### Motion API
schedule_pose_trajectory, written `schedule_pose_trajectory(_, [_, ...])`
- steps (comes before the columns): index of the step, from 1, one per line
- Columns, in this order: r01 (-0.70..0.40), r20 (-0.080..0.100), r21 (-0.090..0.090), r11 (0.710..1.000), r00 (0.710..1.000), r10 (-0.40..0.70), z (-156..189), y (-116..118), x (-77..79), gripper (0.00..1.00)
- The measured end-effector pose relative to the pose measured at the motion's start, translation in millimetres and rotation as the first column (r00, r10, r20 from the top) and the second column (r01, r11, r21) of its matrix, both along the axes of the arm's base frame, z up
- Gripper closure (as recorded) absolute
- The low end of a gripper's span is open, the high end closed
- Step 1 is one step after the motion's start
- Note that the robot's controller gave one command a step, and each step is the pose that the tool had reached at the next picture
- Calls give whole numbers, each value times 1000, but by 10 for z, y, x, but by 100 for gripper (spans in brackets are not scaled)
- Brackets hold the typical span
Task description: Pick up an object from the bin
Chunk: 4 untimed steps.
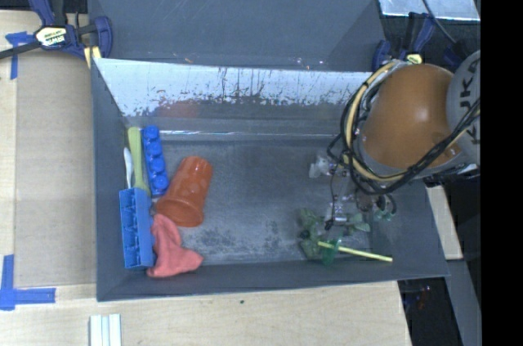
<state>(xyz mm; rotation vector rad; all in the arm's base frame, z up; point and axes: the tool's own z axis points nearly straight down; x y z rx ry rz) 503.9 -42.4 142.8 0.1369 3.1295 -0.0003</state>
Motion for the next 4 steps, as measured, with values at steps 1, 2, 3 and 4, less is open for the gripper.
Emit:
schedule_pose_trajectory(1, [-33,1,4,999,999,33,-321,-220,-98,0])
schedule_pose_trajectory(2, [-10,6,2,1000,1000,10,-430,-479,-127,0])
schedule_pose_trajectory(3, [-125,10,2,992,992,125,-582,-404,-167,100])
schedule_pose_trajectory(4, [-124,10,2,992,992,124,-581,-404,-167,100])
